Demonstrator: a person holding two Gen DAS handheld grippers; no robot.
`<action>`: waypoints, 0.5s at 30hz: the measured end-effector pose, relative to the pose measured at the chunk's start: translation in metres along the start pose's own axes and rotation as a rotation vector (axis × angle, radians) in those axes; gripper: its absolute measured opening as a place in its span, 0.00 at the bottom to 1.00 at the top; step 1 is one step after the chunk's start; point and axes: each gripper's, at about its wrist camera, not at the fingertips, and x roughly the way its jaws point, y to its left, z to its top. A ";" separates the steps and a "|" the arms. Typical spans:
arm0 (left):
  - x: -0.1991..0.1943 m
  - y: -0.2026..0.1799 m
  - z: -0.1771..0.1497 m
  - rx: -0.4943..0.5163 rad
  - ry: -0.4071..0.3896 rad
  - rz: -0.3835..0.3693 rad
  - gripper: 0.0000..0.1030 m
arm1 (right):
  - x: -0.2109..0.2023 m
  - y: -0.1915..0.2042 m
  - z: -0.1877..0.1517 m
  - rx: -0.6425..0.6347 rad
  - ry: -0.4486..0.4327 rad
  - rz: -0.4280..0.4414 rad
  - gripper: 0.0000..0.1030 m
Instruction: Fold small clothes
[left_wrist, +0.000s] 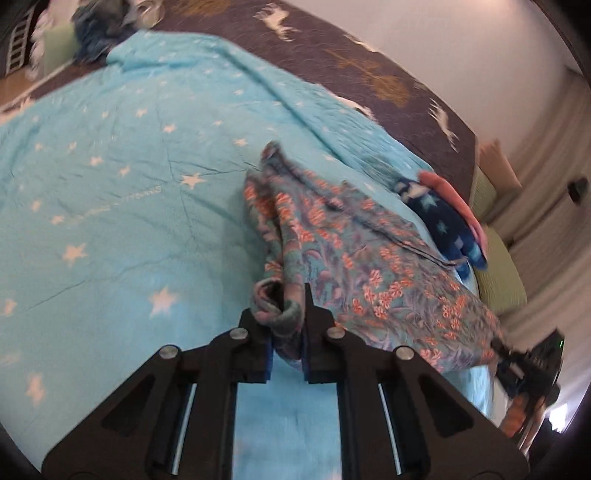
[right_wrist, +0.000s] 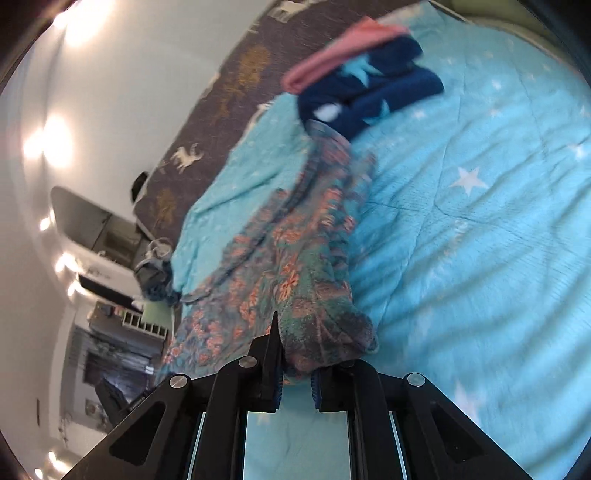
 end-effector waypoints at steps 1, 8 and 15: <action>-0.018 -0.002 -0.012 0.034 0.013 -0.008 0.12 | -0.016 0.003 -0.009 -0.019 -0.001 -0.004 0.10; -0.080 0.017 -0.080 0.034 0.158 -0.057 0.12 | -0.098 -0.027 -0.095 0.028 0.064 -0.024 0.10; -0.108 0.004 -0.121 0.169 0.205 0.100 0.17 | -0.137 -0.038 -0.161 0.023 0.139 -0.128 0.13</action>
